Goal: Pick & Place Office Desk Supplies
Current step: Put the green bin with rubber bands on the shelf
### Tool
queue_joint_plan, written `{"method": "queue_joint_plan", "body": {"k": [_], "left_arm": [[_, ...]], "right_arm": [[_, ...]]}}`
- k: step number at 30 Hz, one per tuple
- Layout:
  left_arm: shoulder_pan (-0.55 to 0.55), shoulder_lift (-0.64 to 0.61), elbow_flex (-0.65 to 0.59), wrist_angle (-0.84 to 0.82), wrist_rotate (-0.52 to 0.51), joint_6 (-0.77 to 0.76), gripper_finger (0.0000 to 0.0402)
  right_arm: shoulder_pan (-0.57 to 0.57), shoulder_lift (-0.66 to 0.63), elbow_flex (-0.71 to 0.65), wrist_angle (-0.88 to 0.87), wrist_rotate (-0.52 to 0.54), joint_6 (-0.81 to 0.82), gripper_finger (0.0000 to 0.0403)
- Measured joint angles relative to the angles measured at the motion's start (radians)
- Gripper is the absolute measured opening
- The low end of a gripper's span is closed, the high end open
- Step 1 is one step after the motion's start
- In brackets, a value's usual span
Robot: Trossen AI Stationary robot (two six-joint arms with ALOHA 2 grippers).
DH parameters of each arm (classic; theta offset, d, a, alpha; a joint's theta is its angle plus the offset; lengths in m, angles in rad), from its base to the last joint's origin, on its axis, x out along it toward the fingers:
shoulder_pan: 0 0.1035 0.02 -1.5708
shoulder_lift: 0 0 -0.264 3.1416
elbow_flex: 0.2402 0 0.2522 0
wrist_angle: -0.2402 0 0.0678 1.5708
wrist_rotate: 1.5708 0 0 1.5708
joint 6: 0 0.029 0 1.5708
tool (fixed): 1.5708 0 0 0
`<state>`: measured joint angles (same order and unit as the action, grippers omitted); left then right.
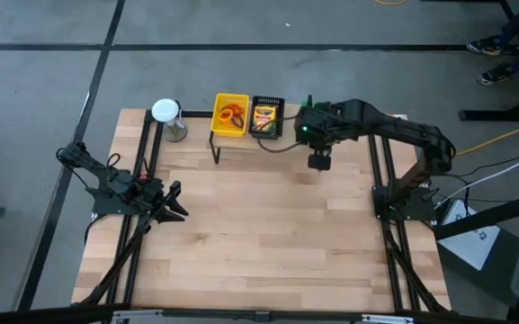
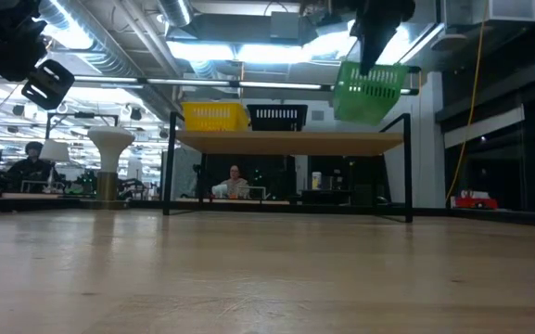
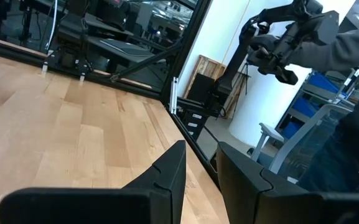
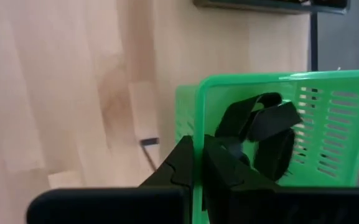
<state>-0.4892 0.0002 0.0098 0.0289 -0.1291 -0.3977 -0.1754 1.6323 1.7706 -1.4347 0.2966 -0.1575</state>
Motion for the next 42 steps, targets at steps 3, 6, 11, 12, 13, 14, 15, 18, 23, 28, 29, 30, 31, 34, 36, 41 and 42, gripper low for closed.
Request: {"method": "queue_joint_plan", "body": {"k": [3,6,11,12,13,14,15,18,23,28,29,30,31,34,36,41,42], "left_arm": [[0.000,0.000,0.000,0.000,0.000,0.000,0.0086],[0.000,0.000,0.000,0.000,0.000,0.000,0.0086],[0.000,0.000,0.000,0.000,0.000,0.000,0.0086],[0.000,0.000,0.000,0.000,0.000,0.000,0.0086],[0.000,0.000,0.000,0.000,0.000,0.000,0.0086],[0.000,0.000,0.000,0.000,0.000,0.000,0.0086],[0.000,0.000,0.000,0.000,0.000,0.000,0.0086],[0.000,0.000,0.000,0.000,0.000,0.000,0.0086],[0.000,0.000,0.000,0.000,0.000,0.000,0.0086],[0.000,0.000,0.000,0.000,0.000,0.000,0.0086],[0.000,0.000,0.000,0.000,0.000,0.000,0.0086],[0.000,0.000,0.000,0.000,0.000,0.000,0.0086],[0.000,0.000,0.000,0.000,0.000,0.000,0.0086],[0.000,0.000,0.000,0.000,0.000,0.000,0.0086],[0.000,0.000,0.000,0.000,0.000,0.000,0.0086],[0.000,0.000,0.000,0.000,0.000,0.000,0.0086],[0.000,0.000,0.000,0.000,0.000,0.000,0.0086]], "right_arm": [[-0.038,0.006,0.000,0.032,-0.007,-0.038,0.0012],[-0.071,0.007,0.000,0.064,-0.034,-0.059,0.0012],[-0.104,0.009,0.000,0.073,-0.053,-0.068,0.0012],[-0.109,0.013,0.000,0.076,-0.053,-0.068,0.0012],[-0.114,0.016,0.000,0.076,-0.054,-0.069,0.0012],[-0.119,0.020,-0.001,0.076,-0.057,-0.077,0.0012],[-0.123,0.026,0.000,0.081,-0.061,-0.086,0.0012],[-0.134,0.043,-0.003,0.097,-0.079,-0.102,0.0012],[-0.145,0.072,-0.034,0.135,-0.093,-0.124,0.0012],[-0.151,0.086,-0.037,0.140,-0.103,-0.142,0.0012],[-0.152,0.086,-0.037,0.140,-0.103,-0.142,0.0012],[-0.152,0.086,-0.037,0.139,-0.103,-0.142,0.0012],[-0.151,0.086,-0.037,0.139,-0.105,-0.142,0.0012],[-0.151,0.086,-0.037,0.138,-0.135,-0.142,0.0012],[-0.150,0.086,-0.037,0.138,-0.140,-0.142,0.0012],[-0.151,0.086,-0.037,0.142,-0.155,-0.142,0.0012],[-0.153,0.086,-0.037,0.142,-0.157,-0.142,0.0012]]}}
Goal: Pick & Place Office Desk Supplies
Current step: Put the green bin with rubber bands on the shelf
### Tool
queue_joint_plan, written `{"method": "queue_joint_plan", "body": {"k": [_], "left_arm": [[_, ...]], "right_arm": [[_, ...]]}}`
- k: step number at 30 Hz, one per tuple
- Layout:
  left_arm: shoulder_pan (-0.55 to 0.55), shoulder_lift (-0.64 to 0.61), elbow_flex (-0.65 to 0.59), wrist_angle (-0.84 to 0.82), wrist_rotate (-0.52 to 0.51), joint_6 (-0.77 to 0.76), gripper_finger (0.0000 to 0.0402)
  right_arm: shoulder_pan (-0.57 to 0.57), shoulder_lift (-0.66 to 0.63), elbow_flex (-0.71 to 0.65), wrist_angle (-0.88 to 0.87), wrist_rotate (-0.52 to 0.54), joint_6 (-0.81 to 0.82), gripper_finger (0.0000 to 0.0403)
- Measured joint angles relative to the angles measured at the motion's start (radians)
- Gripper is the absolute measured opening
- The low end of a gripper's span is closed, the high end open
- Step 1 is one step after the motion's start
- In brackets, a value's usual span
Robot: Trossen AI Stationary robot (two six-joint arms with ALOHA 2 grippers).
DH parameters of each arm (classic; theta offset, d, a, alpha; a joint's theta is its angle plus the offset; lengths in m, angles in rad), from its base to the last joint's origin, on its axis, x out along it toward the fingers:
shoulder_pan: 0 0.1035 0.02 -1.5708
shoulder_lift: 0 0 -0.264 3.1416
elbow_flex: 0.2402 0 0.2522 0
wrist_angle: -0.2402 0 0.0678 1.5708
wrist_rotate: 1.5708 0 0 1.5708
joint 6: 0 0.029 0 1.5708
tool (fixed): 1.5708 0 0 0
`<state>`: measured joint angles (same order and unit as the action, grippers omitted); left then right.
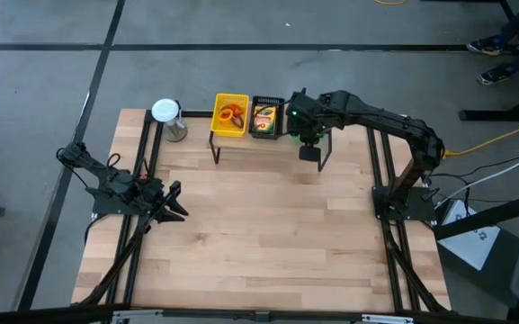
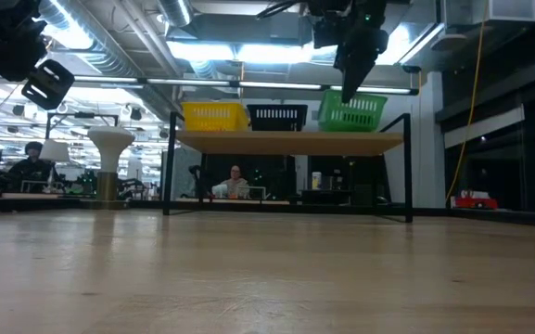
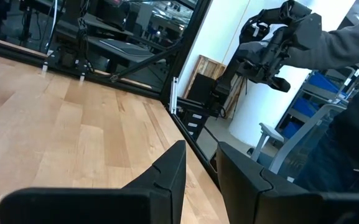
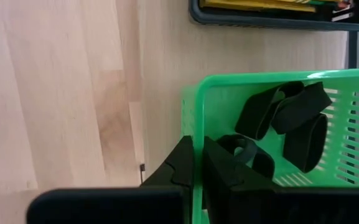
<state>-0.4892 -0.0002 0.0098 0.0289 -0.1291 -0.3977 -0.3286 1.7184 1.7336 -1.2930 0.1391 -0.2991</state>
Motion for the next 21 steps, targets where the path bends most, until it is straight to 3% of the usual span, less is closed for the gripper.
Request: {"method": "queue_joint_plan", "body": {"k": [8,21], "left_arm": [[0.000,0.000,0.000,0.000,0.000,0.000,0.0086],[0.000,0.000,0.000,0.000,0.000,0.000,0.0086]], "right_arm": [[-0.002,0.000,0.000,0.000,-0.001,0.001,0.0018],[-0.002,0.000,0.000,0.000,0.017,0.034,0.0133]]}}
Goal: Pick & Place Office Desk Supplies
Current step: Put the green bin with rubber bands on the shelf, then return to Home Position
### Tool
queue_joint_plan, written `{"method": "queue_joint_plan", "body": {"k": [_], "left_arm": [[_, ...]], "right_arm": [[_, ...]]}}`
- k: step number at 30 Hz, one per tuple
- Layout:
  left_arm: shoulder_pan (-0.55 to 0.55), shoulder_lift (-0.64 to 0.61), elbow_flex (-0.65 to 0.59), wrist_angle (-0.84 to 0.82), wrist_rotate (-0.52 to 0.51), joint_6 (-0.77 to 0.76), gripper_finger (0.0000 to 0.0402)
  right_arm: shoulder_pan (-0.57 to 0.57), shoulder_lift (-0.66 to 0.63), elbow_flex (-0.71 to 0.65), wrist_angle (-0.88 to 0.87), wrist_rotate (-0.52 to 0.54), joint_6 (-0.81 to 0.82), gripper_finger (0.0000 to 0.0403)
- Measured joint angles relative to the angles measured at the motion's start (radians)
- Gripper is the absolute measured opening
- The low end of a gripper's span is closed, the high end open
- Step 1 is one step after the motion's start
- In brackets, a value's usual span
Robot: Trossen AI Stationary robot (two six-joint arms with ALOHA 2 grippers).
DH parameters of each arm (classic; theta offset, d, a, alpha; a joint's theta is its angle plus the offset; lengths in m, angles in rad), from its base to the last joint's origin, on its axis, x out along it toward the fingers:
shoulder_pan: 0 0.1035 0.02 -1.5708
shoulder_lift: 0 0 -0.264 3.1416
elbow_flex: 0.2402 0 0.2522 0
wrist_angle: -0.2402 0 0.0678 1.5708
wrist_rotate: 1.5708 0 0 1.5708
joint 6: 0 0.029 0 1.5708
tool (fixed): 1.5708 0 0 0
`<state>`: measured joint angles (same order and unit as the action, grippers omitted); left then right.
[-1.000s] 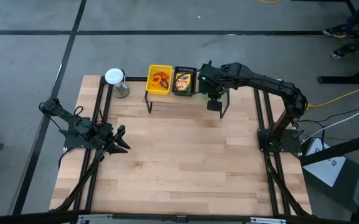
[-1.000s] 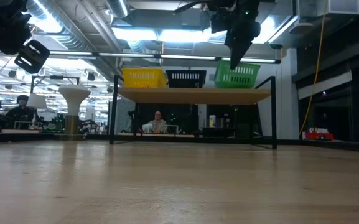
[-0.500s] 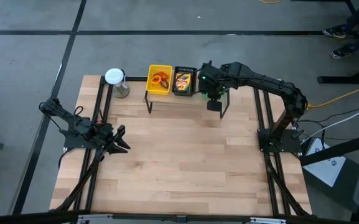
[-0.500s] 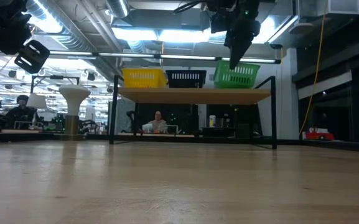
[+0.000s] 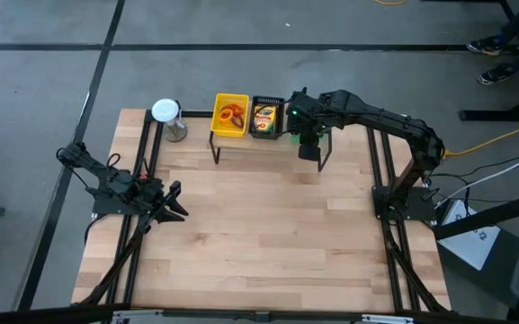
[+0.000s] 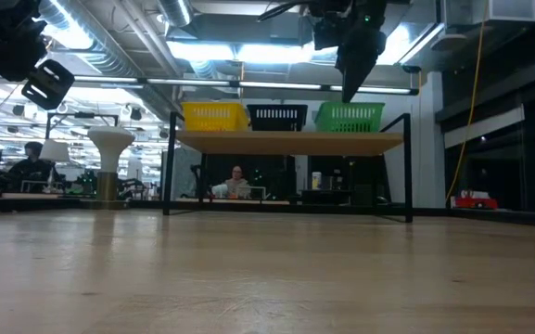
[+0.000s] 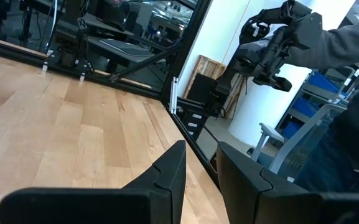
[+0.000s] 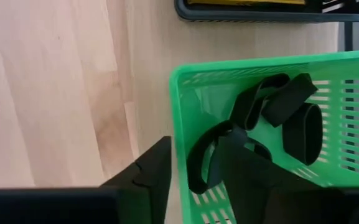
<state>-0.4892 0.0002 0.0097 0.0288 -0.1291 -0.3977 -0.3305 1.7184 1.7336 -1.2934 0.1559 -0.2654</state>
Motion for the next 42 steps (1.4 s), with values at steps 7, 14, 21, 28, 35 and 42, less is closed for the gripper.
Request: {"method": "queue_joint_plan", "body": {"k": [7,14,21,28,35,42], "left_arm": [[0.000,0.000,0.000,0.000,0.000,0.000,0.0086],[0.000,0.000,0.000,0.000,0.000,0.000,0.0086],[0.000,0.000,0.000,0.000,0.000,0.000,0.0086],[0.000,0.000,0.000,0.000,0.000,0.000,0.0086],[0.000,0.000,0.000,0.000,0.000,0.000,0.0086],[0.000,0.000,0.000,0.000,0.000,0.000,0.0086]], "right_arm": [[0.000,0.000,0.000,-0.002,-0.009,0.031,0.0161],[0.000,-0.002,0.091,-0.044,0.045,0.032,0.0186],[0.037,-0.005,0.363,-0.122,0.011,0.154,0.0196],[0.221,-0.013,0.594,-0.015,-0.077,0.384,0.0197],[0.463,-0.061,0.612,0.061,0.076,0.591,0.0197],[0.638,-0.041,0.594,-0.069,0.098,0.882,0.0197]]}}
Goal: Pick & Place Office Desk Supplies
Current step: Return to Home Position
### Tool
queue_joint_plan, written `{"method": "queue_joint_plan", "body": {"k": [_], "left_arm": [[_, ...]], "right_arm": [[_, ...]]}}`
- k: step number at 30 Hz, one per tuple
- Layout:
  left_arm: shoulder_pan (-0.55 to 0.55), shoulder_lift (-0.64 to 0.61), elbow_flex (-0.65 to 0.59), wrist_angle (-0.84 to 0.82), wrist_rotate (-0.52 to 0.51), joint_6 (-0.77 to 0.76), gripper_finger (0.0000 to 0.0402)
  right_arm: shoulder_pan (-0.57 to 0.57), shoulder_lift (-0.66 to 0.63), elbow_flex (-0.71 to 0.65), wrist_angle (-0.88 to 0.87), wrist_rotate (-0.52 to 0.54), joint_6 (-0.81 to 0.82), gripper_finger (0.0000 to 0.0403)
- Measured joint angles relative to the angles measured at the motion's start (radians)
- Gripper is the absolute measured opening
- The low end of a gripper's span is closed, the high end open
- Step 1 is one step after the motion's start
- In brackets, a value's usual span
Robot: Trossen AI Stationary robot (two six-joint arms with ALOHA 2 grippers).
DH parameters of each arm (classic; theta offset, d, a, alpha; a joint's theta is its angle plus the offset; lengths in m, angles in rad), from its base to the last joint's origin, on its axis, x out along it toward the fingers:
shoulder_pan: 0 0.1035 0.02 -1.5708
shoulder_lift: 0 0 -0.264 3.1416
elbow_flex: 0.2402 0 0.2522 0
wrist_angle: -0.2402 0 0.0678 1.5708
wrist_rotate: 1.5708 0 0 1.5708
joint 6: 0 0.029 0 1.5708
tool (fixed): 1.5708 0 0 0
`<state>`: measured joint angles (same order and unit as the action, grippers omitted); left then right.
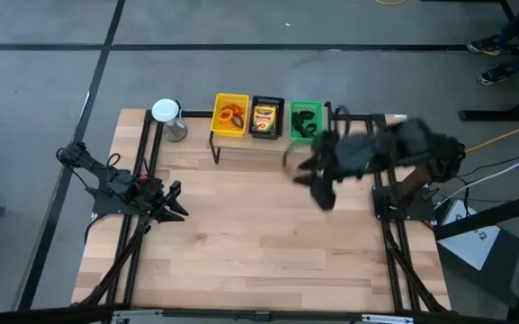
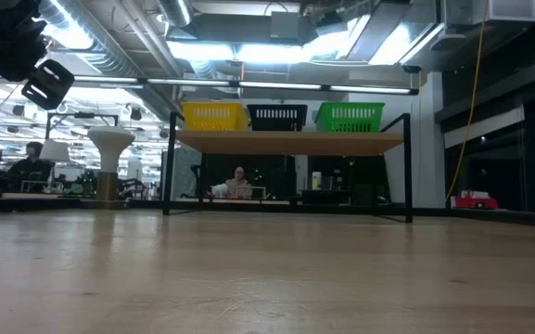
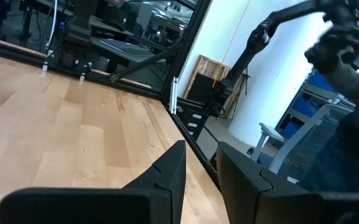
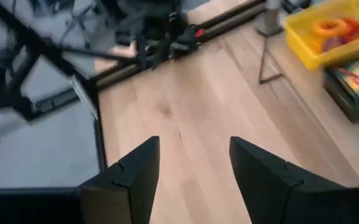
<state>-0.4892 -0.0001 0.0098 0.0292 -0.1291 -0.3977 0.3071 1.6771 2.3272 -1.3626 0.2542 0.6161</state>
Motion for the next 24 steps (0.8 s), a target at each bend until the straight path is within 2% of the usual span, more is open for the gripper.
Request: {"method": "queue_joint_plan", "body": {"k": [2,4,6,9,11,12,14,17,19,21,24], "left_arm": [[0.000,0.000,0.000,0.000,0.000,0.000,0.0086],[0.000,0.000,0.000,0.000,0.000,0.000,0.0086],[0.000,0.000,0.000,0.000,0.000,0.000,0.0086],[0.000,0.000,0.000,0.000,0.000,0.000,0.0086],[0.000,0.000,0.000,0.000,0.000,0.000,0.0086],[0.000,0.000,0.000,0.000,0.000,0.000,0.0086],[0.000,0.000,0.000,0.000,0.000,0.000,0.0086],[0.000,0.000,0.000,0.000,0.000,0.000,0.0086],[0.000,0.000,0.000,0.000,0.000,0.000,0.0086],[0.000,0.000,0.000,0.000,0.000,0.000,0.0086],[0.000,0.000,0.000,0.000,0.000,0.000,0.0086]], "right_arm": [[0.070,0.016,-0.043,0.112,0.026,-0.108,0.0197],[0.141,0.021,-0.105,0.316,0.043,-0.272,0.0197],[0.185,0.008,-0.166,0.479,0.036,-0.358,0.0197],[0.217,-0.059,-0.300,0.604,0.137,-0.346,0.0197],[0.240,-0.133,-0.437,0.687,0.223,-0.321,0.0197],[0.248,-0.183,-0.527,0.762,0.231,-0.326,0.0197],[0.261,-0.301,-0.715,0.961,0.186,-0.381,0.0197],[0.258,-0.508,-1.016,1.315,0.050,-0.490,0.0197],[0.250,-0.628,-1.202,1.477,0.007,-0.510,0.0197],[0.237,-0.729,-1.342,1.544,0.003,-0.501,0.0197],[0.225,-0.872,-1.493,1.555,-0.003,-0.481,0.0197]]}}
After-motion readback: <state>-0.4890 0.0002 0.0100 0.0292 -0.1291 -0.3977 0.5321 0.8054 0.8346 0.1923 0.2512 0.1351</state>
